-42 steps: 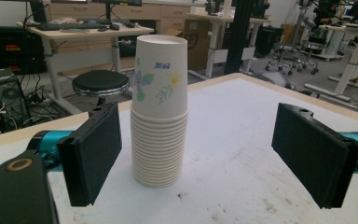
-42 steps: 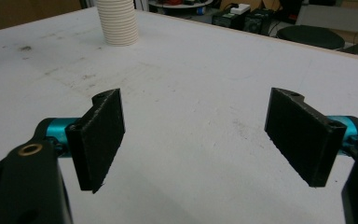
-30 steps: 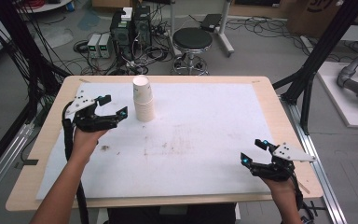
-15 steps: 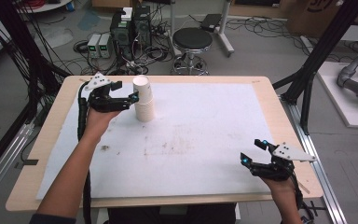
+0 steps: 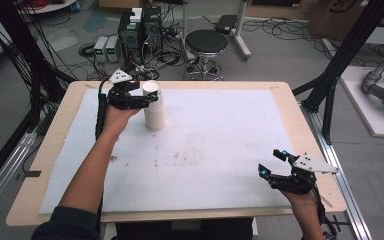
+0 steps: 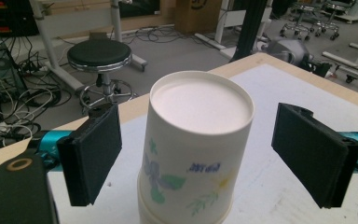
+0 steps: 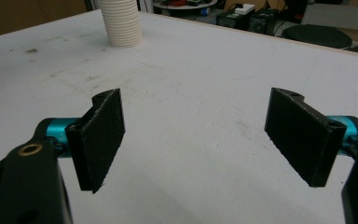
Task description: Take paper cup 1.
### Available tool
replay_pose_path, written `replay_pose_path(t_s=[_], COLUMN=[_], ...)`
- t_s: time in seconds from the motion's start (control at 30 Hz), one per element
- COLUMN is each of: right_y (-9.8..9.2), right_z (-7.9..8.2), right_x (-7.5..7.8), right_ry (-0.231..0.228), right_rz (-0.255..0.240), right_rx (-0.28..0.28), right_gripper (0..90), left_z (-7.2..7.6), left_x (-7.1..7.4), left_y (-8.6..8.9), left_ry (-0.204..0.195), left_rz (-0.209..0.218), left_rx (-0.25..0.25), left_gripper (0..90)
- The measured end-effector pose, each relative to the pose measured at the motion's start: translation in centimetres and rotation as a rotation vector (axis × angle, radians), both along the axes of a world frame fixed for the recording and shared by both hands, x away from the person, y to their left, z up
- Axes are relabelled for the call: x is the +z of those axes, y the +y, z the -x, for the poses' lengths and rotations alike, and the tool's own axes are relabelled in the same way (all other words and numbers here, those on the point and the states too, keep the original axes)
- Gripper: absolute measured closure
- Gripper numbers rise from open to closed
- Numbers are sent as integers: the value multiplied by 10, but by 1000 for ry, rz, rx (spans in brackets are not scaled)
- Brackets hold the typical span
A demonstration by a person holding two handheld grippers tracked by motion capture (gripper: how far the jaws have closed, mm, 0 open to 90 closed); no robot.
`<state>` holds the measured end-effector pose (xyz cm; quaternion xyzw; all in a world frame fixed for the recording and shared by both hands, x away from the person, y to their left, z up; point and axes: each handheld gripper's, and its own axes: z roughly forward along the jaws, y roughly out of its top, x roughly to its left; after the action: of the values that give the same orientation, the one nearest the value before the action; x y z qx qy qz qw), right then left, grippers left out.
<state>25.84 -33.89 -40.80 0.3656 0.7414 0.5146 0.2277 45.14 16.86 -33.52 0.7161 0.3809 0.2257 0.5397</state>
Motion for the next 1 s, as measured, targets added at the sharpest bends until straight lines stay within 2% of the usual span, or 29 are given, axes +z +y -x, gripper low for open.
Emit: replay_pose_path(t_s=[0.1,0.23,0.3,0.43,0.57,0.67,0.87,1.0], right_y=[0,-1,-2,-3,-2,-2,-1,-1], right_z=[0,1,1,1,1,0,0,0], right_x=[0,0,0,-1,-1,-2,-2,-2], right_ry=[4,4,-1,4,7,7,11,11], right_rz=[-1,-5,-5,-7,-6,-4,-3,-5], right_rx=[0,-2,-3,-4,-5,-4,-4,-5], right_gripper=[205,205,205,205,205,205,205,205], left_z=[-6,-12,-13,-14,-14,-14,-13,-10], left_x=[-2,-9,-10,-12,-12,-11,-8,-3], left_y=[-6,-9,-10,-9,-10,-10,-7,-4], left_ry=[-4,23,16,14,-9,-16,-34,-57], left_rz=[-3,-2,-2,9,11,6,32,72], left_rx=[11,22,18,9,-8,-13,-14,-9], left_gripper=[161,162,170,226,313,328,331,335])
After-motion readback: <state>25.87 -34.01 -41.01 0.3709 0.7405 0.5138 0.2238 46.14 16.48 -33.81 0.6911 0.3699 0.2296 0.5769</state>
